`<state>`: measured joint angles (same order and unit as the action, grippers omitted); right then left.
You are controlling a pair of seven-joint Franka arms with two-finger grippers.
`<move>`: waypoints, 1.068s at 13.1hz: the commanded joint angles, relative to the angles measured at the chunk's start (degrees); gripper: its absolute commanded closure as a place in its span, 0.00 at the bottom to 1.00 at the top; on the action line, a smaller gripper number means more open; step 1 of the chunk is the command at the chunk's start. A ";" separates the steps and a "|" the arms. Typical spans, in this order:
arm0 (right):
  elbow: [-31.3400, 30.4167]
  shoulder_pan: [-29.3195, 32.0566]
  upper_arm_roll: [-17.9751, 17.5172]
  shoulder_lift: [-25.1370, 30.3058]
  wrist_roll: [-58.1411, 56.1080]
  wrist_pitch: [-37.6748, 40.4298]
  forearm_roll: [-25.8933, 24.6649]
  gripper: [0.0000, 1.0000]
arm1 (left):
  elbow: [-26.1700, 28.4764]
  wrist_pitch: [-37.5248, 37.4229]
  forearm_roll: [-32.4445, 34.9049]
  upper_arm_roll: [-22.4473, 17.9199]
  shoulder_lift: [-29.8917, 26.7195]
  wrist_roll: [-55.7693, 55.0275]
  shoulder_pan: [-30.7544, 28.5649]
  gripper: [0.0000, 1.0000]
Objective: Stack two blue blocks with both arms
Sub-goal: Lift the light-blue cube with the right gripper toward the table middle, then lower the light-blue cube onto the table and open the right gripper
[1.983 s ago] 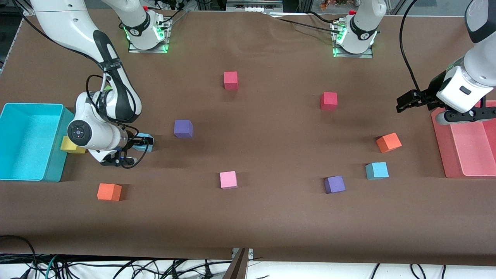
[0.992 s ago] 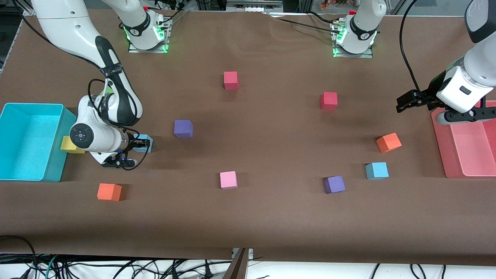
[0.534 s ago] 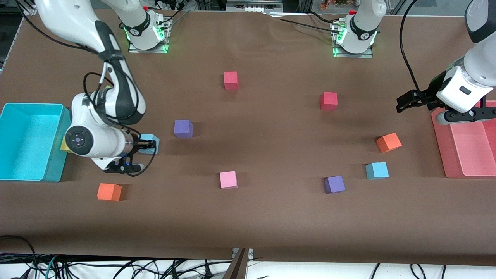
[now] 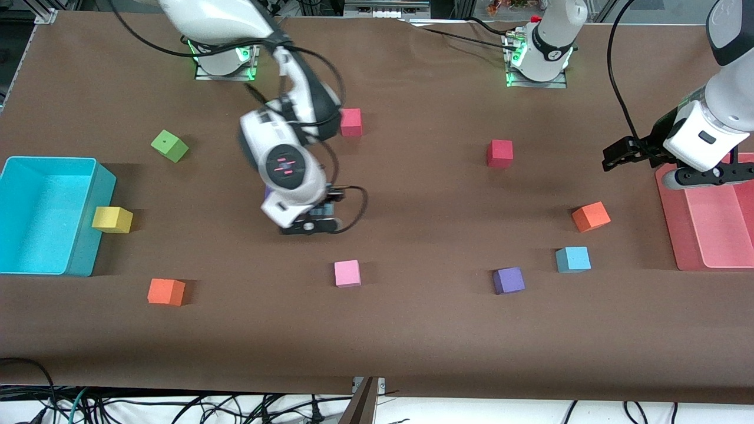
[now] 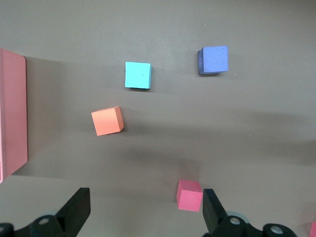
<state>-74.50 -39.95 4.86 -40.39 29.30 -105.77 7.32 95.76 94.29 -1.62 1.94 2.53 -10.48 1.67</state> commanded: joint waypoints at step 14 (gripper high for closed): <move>11.57 -3.46 -7.14 -14.81 6.47 -6.03 1.91 0.99 | -0.22 -0.68 1.00 0.35 -0.34 0.28 -0.26 0.00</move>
<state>-65.12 -43.30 -2.11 -53.97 34.89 -111.91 8.56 95.76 94.28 -1.62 1.94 2.54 -10.48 1.66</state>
